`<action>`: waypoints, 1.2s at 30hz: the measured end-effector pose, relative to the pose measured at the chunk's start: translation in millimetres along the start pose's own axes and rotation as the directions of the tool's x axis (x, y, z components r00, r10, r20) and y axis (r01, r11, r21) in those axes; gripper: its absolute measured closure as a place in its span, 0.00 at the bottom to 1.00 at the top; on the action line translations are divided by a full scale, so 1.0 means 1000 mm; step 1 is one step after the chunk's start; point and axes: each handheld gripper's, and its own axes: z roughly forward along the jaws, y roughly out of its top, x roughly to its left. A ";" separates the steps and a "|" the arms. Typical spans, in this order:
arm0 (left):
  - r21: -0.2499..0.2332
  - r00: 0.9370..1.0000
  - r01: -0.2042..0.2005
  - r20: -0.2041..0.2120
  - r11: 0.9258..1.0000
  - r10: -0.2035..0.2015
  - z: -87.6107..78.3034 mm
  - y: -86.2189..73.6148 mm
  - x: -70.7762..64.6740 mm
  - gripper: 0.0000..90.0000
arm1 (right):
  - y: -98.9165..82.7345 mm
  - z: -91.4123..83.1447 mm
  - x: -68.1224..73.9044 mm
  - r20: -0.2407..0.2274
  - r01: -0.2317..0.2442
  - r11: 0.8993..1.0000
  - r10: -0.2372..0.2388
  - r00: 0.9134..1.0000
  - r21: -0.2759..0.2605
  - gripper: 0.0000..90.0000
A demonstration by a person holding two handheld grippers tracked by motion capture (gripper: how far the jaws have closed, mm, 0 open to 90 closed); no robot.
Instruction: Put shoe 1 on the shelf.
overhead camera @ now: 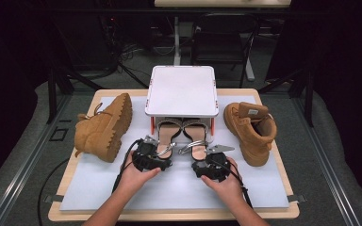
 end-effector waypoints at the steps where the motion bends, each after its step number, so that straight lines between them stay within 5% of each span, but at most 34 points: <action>1: 0.006 1.000 -0.005 -0.003 1.000 0.005 0.001 0.001 0.000 0.36 | 0.002 0.002 -0.001 0.000 -0.003 1.000 0.003 1.000 -0.002 0.39; 24: -0.021 0.999 0.005 -0.040 1.000 -0.006 0.020 0.038 0.021 0.36 | 0.036 0.031 -0.021 0.021 0.005 1.000 -0.005 1.000 0.000 0.39; 36: -0.022 0.998 -0.018 -0.067 1.000 0.017 0.033 0.039 0.026 0.36 | 0.044 0.045 -0.025 0.044 0.008 1.000 -0.008 0.999 -0.004 0.39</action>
